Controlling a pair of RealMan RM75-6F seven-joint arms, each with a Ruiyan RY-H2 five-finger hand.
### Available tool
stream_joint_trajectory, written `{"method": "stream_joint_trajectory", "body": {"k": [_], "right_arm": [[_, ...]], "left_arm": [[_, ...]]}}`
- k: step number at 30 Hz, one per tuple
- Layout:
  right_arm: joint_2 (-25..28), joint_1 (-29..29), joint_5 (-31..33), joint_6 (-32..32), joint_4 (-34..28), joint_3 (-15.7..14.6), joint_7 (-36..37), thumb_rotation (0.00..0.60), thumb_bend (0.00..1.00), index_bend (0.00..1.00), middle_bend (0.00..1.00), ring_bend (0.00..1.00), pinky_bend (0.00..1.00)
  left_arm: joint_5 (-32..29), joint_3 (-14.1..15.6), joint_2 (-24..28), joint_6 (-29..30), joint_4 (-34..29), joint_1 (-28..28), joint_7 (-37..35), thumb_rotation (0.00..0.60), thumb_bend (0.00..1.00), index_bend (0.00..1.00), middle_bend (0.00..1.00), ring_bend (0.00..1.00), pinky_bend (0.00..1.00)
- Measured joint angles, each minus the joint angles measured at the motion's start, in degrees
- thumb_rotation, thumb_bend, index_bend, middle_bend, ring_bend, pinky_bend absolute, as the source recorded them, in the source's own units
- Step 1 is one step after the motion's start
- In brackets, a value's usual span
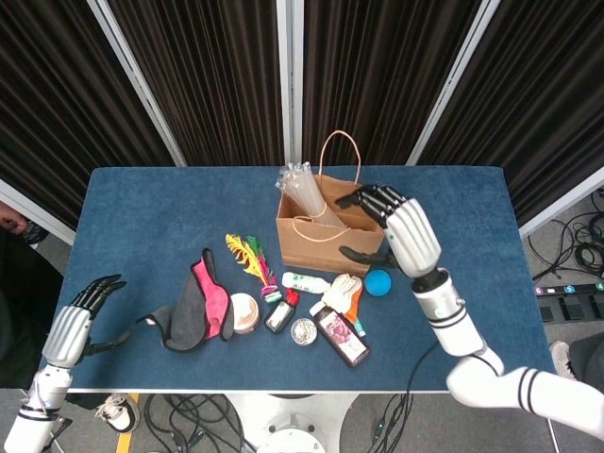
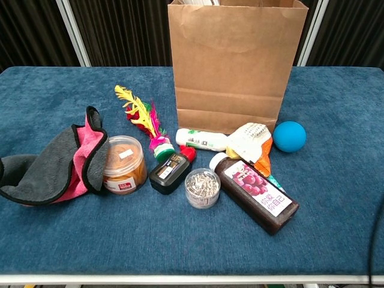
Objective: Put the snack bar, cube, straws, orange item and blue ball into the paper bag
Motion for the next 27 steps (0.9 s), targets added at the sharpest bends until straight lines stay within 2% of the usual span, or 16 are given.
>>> {"method": "stream_joint_trajectory", "body": {"k": [4,9,12,15,18,23,27], "right_arm": [[6.25,-5.43,-4.3,-0.36,-4.64,-7.92,-5.12,0.6,0.0,0.33,0.41,0.31,0.39],[8.99,-9.62,-12.37,0.05,-4.56,-14.93,-7.52,0.6,0.0,0.34,0.43,0.33,0.41],[9.59,-10.34,-14.51,-1.86,-2.82,-17.79,-7.89,0.6,0.0,0.35,0.42,0.33,0.41],[9.72,-9.43,-14.79,-5.98,-1.5,-18.37,-7.36,0.6,0.0,0.35,0.41,0.27,0.4],[9.22,-7.1,-15.12,-11.35,1.41,-18.39,-7.09,0.6,0.0,0.31,0.36,0.21,0.37],[6.71,-3.74,-17.49,-14.8,7.43,-17.78,-10.11,0.6,0.0,0.23,0.3,0.17,0.35],[2.63,-0.54,-21.2,-16.03,12.78,-17.14,-13.44,0.6,0.0,0.18,0.26,0.14,0.32]], "left_arm": [[0.09,-0.13,0.03,0.35,-0.63,-0.06,0.57,0.6,0.24,0.24,0.23,0.15,0.24],[-0.01,0.04,0.07,0.24,-0.79,0.1,0.78,0.6,0.24,0.24,0.23,0.15,0.24],[0.23,0.18,-0.07,0.2,-0.6,0.05,0.89,0.6,0.24,0.24,0.23,0.15,0.24],[0.35,0.03,-0.19,0.59,-0.45,-0.01,1.02,0.6,0.24,0.24,0.23,0.15,0.24],[0.18,-0.34,-0.38,1.27,-0.13,0.12,1.08,0.6,0.24,0.24,0.23,0.15,0.24],[-0.04,-0.39,-0.54,1.54,0.72,0.41,0.75,0.6,0.24,0.24,0.23,0.15,0.24],[-0.06,-0.48,-0.91,1.81,1.73,0.49,0.74,0.6,0.24,0.24,0.23,0.15,0.24]]}}
